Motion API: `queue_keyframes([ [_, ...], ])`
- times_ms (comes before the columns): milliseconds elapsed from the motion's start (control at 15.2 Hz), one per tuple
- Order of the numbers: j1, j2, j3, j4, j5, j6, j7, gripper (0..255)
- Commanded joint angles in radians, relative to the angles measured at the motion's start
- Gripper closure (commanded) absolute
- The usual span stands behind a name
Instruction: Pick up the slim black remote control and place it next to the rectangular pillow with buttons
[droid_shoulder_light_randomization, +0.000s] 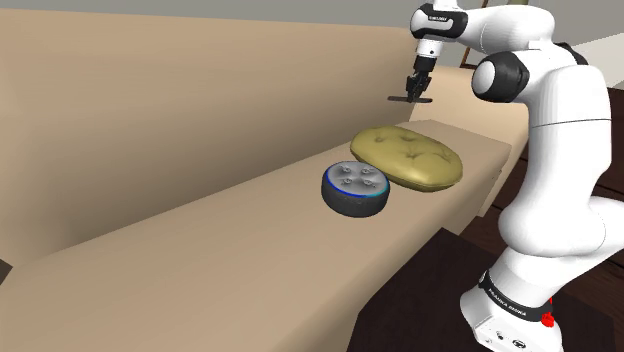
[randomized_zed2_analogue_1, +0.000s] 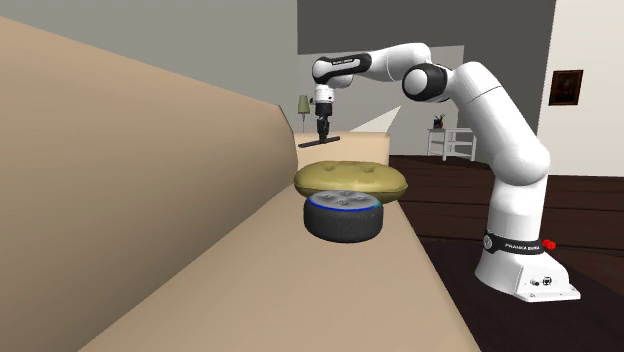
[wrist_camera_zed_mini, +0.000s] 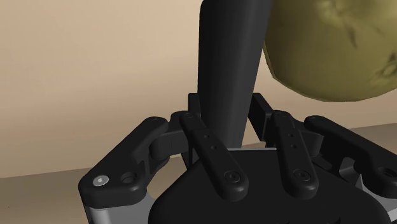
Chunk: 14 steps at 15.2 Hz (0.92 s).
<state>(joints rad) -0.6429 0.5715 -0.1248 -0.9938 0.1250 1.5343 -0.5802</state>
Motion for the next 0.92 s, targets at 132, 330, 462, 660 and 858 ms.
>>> queue_keyframes([
  [132, 0.004, -0.019, -0.001, -0.084, -0.001, 0.065, -0.007, 255],
  [330, 0.008, -0.029, -0.001, -0.141, -0.002, 0.112, -0.010, 255],
  [462, 0.009, -0.034, -0.001, -0.176, -0.002, 0.142, -0.012, 255],
  [660, 0.012, -0.038, -0.001, -0.223, -0.002, 0.185, -0.015, 255],
  [858, 0.014, -0.039, -0.001, -0.264, -0.001, 0.225, -0.018, 255],
])
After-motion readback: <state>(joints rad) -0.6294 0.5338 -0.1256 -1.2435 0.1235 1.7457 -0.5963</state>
